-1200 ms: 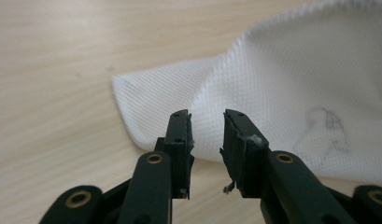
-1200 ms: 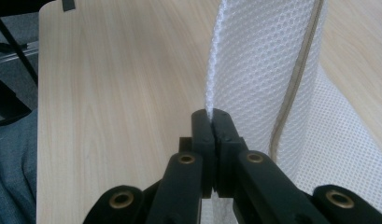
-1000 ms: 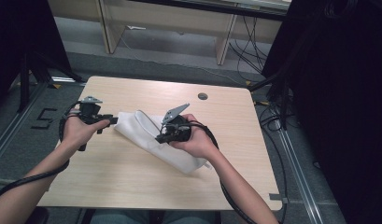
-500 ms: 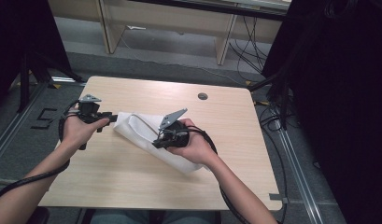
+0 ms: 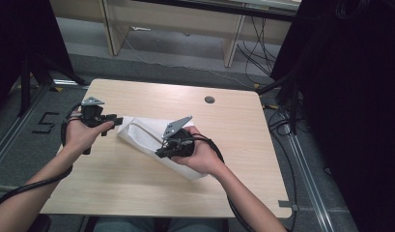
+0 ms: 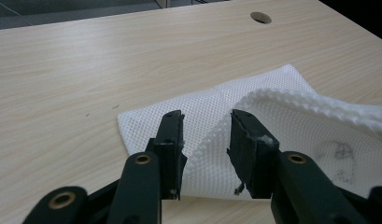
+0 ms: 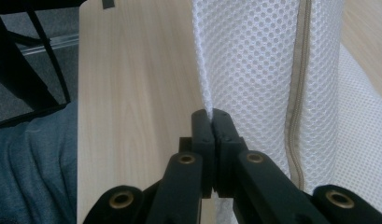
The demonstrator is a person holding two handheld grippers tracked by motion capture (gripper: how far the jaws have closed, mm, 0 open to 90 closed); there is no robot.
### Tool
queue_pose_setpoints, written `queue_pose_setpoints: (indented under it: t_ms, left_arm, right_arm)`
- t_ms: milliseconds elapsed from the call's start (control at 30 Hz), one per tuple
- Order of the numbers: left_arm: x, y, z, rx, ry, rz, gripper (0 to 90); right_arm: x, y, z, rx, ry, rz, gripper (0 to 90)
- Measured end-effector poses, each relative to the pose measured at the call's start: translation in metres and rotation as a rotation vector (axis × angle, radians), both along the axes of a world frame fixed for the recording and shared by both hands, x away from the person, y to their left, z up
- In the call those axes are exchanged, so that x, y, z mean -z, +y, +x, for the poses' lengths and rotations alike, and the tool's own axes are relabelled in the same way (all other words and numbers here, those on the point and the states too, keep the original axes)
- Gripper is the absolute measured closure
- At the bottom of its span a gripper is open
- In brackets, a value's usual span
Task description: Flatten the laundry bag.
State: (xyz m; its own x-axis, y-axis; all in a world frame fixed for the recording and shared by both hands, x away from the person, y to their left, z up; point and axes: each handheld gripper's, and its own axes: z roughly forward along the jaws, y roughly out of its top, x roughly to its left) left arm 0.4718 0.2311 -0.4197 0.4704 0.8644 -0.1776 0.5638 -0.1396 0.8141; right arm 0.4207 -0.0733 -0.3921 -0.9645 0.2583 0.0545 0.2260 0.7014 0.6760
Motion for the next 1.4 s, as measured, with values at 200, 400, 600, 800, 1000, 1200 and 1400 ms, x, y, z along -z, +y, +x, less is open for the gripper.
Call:
queue_pose_setpoints:
  t_ms: [200,400,600,800,1000,1200,1400]
  left_arm:
    - [-0.004,-0.001,-0.003,0.012,-0.008,0.002,63.7]
    - [-0.006,-0.003,-0.004,0.023,-0.004,0.013,63.8]
    - [-0.004,-0.002,-0.004,0.028,0.003,0.029,63.8]
    - [-0.002,-0.004,-0.004,0.034,0.011,0.034,63.0]
    - [0.000,-0.007,-0.005,0.045,0.014,0.049,62.0]
    - [0.005,-0.008,-0.006,0.058,0.029,0.061,61.0]
    - [0.014,-0.012,-0.006,0.108,0.071,0.109,59.7]
  right_arm:
    - [-0.002,0.004,-0.007,-0.035,0.007,-0.002,90.0]
    - [0.002,0.014,-0.018,-0.075,0.009,-0.024,90.0]
    - [0.004,0.019,-0.023,-0.095,0.010,-0.026,90.0]
    - [0.008,0.023,-0.028,-0.120,0.022,-0.033,90.0]
    - [0.014,0.030,-0.037,-0.153,0.047,-0.048,90.0]
    - [0.019,0.036,-0.044,-0.176,0.062,-0.061,90.0]
    - [0.030,0.041,-0.047,-0.189,0.085,-0.082,90.0]
